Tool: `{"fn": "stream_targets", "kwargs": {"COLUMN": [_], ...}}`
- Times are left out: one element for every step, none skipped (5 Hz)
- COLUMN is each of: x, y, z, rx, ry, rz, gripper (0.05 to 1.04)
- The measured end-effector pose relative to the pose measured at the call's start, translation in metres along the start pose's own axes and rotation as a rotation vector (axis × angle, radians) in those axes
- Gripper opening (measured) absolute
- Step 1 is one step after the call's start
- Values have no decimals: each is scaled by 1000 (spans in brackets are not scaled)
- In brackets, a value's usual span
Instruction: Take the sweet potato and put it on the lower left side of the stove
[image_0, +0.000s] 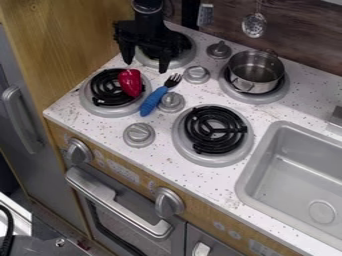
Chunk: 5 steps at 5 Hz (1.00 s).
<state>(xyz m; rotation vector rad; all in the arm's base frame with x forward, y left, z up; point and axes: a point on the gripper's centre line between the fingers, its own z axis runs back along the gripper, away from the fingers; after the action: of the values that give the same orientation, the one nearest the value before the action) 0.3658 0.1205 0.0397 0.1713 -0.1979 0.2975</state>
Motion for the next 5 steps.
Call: {"fn": "stream_targets", "kwargs": {"x": [-9, -20, -32, -34, -24], "y": [-2, -16, -47, -70, -74], "z": [-13, -19, -20, -17, -17], "rx": [1, -5, -18, -37, -41], "ry": [42, 66, 75, 57, 39], "rz": [-5, -28, -81, -110, -86], "gripper": [999, 999, 999, 999, 999]}}
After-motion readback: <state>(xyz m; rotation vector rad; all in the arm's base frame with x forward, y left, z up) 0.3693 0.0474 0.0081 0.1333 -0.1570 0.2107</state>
